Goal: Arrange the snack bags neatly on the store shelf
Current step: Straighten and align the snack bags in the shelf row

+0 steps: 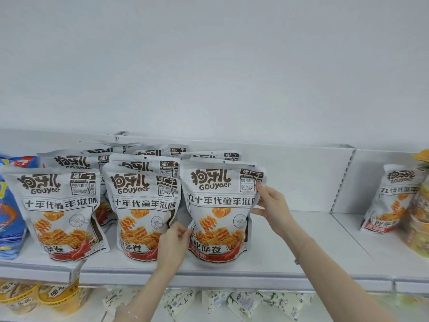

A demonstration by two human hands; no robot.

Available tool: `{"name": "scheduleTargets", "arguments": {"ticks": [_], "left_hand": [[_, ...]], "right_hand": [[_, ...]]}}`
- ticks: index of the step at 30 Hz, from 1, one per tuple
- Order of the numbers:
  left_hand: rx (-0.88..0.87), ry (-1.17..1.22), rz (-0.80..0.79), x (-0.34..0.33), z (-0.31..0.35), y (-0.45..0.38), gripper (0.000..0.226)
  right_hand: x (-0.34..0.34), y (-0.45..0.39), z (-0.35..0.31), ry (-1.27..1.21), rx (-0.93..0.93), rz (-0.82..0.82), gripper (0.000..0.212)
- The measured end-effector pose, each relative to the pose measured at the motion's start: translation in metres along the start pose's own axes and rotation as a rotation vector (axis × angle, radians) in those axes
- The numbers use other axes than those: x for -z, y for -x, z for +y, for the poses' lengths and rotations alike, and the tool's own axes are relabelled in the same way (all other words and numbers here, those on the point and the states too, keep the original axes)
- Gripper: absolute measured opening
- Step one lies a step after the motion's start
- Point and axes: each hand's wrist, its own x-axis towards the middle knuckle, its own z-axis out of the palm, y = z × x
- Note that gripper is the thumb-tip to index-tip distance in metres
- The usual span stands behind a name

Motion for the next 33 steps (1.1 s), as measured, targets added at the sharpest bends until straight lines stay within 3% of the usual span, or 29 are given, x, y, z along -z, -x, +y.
{"name": "scheduleTargets", "arguments": {"ticks": [5,13,17,20,22,25,28,30,33], "left_hand": [[0.079,-0.051,0.021,-0.009,-0.003,0.003,0.016],[0.090,0.124,-0.011,0.000,0.032,0.018,0.012],[0.131,0.162,-0.072,0.009,0.038,0.026,0.021],[0.178,0.127,-0.113,0.018,0.035,0.028,0.037],[0.196,0.113,-0.135,0.023,0.034,0.029,0.042],[0.214,0.083,-0.160,0.032,0.040,0.032,0.042],[0.157,0.013,-0.139,0.043,0.048,0.036,0.036],[0.091,-0.054,-0.099,0.055,0.058,0.036,0.026],[-0.048,-0.115,0.023,0.077,0.085,0.031,0.021]], "right_hand": [[0.005,0.003,0.016,0.067,0.023,-0.086,0.033],[0.004,0.006,0.030,-0.072,-0.051,-0.042,0.032],[0.014,0.005,0.014,0.085,-0.062,-0.112,0.034],[0.026,-0.022,-0.017,0.167,0.108,0.142,0.032],[0.031,-0.052,-0.037,0.311,0.176,0.262,0.042],[0.027,-0.092,-0.044,0.510,0.003,0.124,0.060],[0.017,-0.107,-0.039,0.521,-0.184,-0.100,0.027],[0.014,-0.112,-0.033,0.469,-0.172,-0.108,0.018],[0.008,-0.112,-0.032,0.338,-0.093,-0.065,0.027]]}}
